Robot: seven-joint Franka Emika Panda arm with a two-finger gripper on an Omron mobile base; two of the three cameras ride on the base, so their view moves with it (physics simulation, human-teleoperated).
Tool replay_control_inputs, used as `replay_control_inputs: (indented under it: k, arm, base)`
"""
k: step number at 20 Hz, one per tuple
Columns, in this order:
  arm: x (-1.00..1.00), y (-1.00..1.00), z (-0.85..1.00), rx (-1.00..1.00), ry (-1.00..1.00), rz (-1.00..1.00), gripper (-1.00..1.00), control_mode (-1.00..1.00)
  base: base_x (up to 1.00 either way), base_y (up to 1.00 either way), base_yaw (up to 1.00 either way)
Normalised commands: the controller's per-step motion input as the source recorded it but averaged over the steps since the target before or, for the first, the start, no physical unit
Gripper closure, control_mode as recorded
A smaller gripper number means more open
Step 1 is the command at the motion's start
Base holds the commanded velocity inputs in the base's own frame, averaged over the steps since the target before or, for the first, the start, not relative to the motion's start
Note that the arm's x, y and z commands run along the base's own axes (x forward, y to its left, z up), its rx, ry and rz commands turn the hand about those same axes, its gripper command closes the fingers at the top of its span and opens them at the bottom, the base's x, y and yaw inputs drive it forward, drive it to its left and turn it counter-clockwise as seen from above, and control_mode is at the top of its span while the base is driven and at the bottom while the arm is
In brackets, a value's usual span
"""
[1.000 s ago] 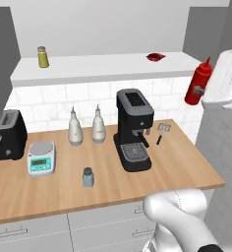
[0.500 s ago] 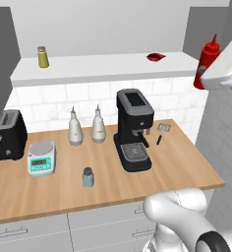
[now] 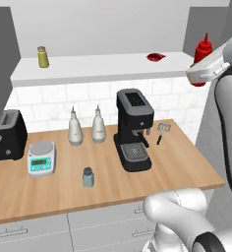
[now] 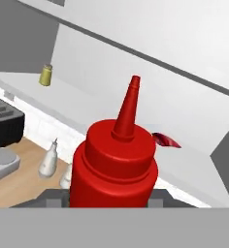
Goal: Put the shaker and condiment bottle from the counter next to their counterparts in the cabinet.
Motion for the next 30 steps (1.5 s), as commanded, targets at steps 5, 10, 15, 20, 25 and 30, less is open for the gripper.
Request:
replay_control_inputs:
  k: [5,10,15,20,25,30]
  arm:
    - [0.36,0.00,0.00,0.34,0.00,-0.32,1.00,-1.00]
    - [0.31,0.00,-0.01,0.21,0.01,-0.17,1.00,-1.00]
    - [0.11,0.00,0.00,0.00,0.00,0.00,1.00,-1.00]
    - [0.29,0.00,0.00,-0.01,0.00,0.00,1.00,-1.00]
    - [0.33,0.00,-0.02,-0.01,0.00,0.00,1.00,-1.00]
    - [0.27,0.00,-0.35,0.03,0.00,0.00,1.00,-1.00]
  base:
    - [0.00,0.00,0.00]
    - [0.00,0.00,0.00]
    - [0.00,0.00,0.00]
    - [0.00,0.00,0.00]
    - [0.00,0.00,0.00]
    - [0.00,0.00,0.00]
